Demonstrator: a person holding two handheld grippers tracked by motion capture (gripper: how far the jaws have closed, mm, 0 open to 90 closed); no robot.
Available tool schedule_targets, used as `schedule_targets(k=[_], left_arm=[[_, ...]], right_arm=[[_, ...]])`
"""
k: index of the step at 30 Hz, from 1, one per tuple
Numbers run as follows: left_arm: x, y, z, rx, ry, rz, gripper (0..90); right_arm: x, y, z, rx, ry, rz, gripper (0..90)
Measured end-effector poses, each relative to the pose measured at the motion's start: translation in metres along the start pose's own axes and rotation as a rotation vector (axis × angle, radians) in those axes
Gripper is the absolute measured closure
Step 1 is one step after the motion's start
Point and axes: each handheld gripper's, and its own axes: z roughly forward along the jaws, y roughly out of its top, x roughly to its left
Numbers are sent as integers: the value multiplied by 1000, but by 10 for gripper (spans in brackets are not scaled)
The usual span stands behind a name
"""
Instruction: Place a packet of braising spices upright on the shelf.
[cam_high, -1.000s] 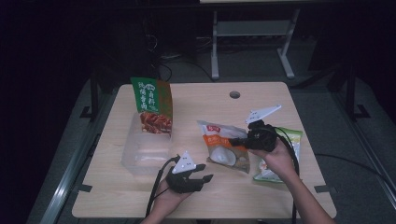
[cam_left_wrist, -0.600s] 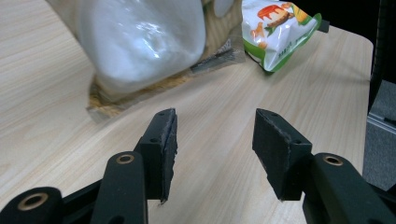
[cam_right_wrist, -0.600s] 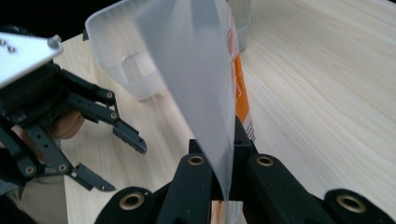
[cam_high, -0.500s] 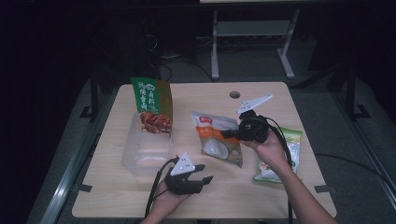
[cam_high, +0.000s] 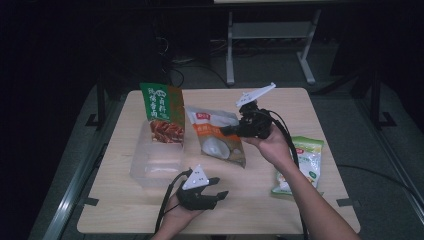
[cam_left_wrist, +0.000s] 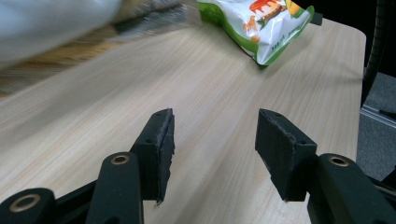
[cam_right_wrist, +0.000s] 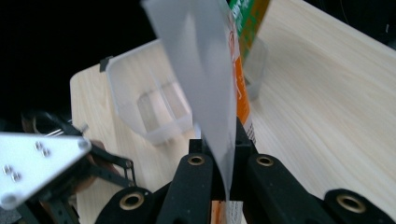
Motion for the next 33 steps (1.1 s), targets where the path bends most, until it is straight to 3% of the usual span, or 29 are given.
schedule_targets(k=[6,17,19,28,33], left_arm=[[-2,-1,-1,-4,-9,-19,445],[-2,-1,-4,1,-16,2,432],[-1,-2,-4,-11,-17,8,420],[-1,-2,-7,-26,-11,-1,410],[0,-2,-10,-22,-18,18,405]], right_arm=[[7,24,14,-13,24,-25,899],[19,59,53,-15,66,-65,899],[22,66,64,-7,74,-94,899],[36,81,98,11,119,-81,899],[44,91,124,10,150,-78,899]])
